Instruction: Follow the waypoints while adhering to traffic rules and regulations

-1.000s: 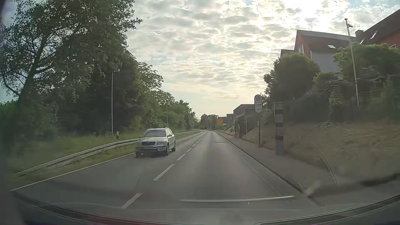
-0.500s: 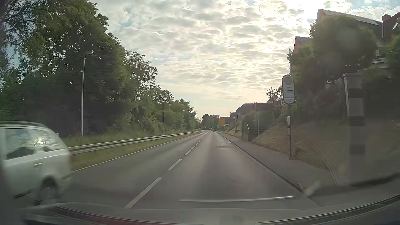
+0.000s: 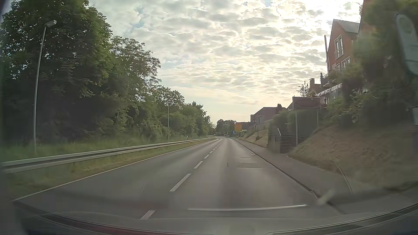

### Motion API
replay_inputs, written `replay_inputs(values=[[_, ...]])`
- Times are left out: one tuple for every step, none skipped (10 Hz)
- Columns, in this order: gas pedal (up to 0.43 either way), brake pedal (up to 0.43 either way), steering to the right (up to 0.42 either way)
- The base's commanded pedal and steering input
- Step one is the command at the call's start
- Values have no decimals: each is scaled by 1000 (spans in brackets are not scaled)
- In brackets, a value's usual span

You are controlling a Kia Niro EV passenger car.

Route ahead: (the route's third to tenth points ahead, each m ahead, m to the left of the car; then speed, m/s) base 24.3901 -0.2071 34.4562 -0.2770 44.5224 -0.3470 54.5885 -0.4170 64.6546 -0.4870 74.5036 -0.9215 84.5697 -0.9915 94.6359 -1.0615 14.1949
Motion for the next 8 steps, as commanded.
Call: replay_inputs(values=[[39, 30, -7], [39, 30, -3], [39, 30, 3], [39, 30, 5], [39, 30, 7], [28, 30, 7], [28, 30, 8], [28, 30, 10]])
